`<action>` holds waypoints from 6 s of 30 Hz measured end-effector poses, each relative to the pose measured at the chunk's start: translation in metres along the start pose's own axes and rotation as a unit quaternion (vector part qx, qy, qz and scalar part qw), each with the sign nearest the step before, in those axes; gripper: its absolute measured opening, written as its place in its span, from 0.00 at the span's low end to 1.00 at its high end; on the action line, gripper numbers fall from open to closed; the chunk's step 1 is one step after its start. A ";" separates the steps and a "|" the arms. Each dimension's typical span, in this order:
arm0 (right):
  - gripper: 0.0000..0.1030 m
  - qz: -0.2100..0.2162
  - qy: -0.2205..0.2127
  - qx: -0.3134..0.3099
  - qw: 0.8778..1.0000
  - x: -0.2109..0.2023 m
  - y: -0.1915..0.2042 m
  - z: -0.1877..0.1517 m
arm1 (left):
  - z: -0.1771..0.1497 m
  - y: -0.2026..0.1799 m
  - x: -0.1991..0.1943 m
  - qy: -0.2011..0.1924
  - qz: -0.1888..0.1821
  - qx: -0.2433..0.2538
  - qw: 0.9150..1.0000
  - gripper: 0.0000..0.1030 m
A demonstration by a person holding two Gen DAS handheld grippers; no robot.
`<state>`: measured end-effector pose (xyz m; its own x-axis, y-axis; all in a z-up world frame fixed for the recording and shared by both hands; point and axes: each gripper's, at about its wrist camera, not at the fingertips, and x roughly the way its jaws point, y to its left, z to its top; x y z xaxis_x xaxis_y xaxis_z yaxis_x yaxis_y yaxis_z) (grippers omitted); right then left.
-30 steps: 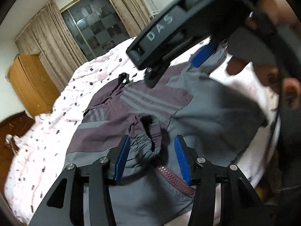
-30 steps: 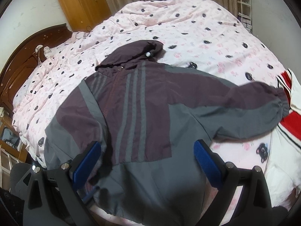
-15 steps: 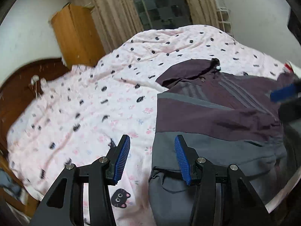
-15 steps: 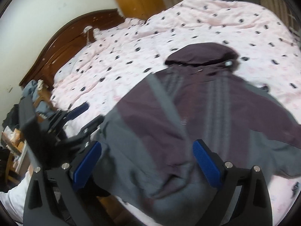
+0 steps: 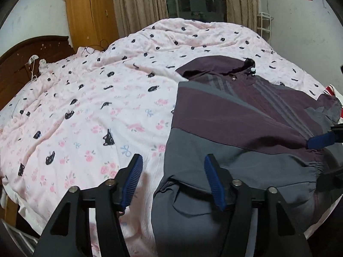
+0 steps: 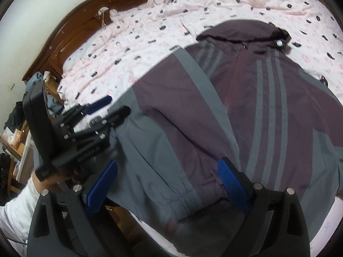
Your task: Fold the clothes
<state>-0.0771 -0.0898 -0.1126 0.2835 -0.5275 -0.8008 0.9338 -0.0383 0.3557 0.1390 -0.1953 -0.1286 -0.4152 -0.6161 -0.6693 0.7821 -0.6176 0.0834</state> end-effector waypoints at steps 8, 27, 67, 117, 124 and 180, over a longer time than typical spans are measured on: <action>0.93 -0.054 0.020 -0.069 0.996 0.002 0.008 -0.022 | -0.004 -0.003 0.001 0.005 -0.004 -0.002 1.000 0.60; 0.94 -0.134 -0.139 0.184 0.964 -0.150 -0.142 -0.057 | 0.013 -0.032 -0.044 -0.104 -0.101 -0.019 0.989 0.60; 0.75 -0.142 -0.168 0.370 0.903 -0.154 -0.280 -0.074 | -0.005 -0.066 -0.010 -0.052 -0.130 0.015 0.990 0.61; 0.06 -0.172 -0.189 0.051 0.965 -0.164 -0.066 0.052 | 0.006 0.003 -0.033 -0.129 -0.069 -0.098 0.984 0.61; 0.06 -0.144 -0.171 0.005 0.975 -0.134 -0.024 0.060 | 0.003 0.027 -0.030 -0.125 -0.037 -0.137 0.982 0.62; 0.10 -0.172 -0.029 -0.209 0.962 0.030 0.082 -0.010 | -0.004 0.061 -0.035 -0.139 -0.040 -0.191 0.971 0.62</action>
<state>0.0102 -0.1001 -0.1125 -0.0585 -0.5919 -0.8039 0.9799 0.1198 -0.1596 0.2027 -0.2096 -0.1027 -0.5490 -0.7148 -0.4332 0.8358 -0.4745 -0.2762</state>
